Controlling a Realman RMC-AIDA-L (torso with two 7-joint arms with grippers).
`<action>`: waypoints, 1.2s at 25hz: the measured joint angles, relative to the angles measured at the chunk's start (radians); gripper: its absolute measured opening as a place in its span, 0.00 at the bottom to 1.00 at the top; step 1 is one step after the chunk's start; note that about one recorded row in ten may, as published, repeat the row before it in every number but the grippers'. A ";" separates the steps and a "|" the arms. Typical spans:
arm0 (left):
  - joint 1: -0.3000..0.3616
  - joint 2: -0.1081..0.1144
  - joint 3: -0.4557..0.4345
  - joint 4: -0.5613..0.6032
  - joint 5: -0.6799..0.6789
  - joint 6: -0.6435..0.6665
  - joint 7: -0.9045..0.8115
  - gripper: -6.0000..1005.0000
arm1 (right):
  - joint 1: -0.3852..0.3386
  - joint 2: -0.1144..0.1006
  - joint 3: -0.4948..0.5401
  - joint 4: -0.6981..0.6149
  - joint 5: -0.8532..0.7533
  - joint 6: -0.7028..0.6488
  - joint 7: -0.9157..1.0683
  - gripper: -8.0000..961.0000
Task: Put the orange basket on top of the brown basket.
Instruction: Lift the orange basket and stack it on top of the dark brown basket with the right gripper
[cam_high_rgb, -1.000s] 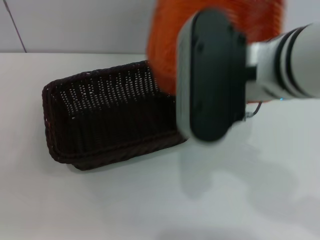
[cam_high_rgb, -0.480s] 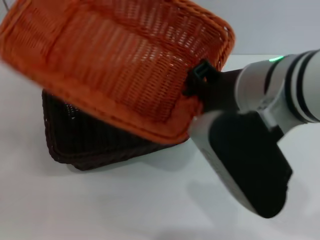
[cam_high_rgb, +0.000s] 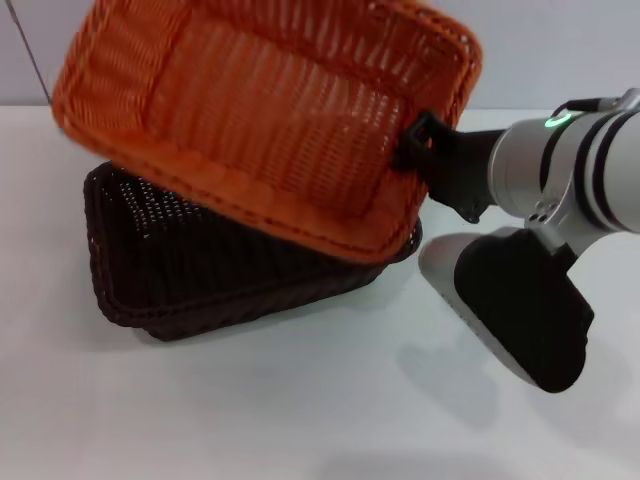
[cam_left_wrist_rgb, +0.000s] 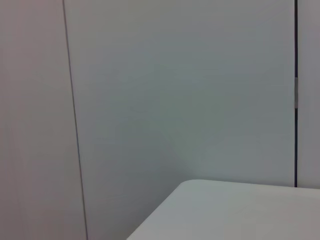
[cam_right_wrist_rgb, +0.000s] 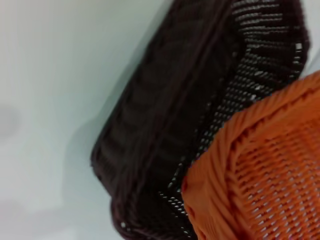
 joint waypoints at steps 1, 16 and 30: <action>0.001 -0.002 0.001 -0.002 0.000 -0.002 0.000 0.77 | 0.001 0.000 -0.002 0.014 0.000 0.007 -0.017 0.19; 0.005 -0.003 0.006 -0.003 0.000 -0.007 -0.075 0.77 | -0.010 -0.048 -0.020 0.052 0.039 0.039 -0.085 0.21; 0.009 -0.003 0.032 -0.028 -0.001 -0.007 -0.076 0.77 | -0.069 -0.071 -0.057 0.032 0.049 0.103 -0.020 0.22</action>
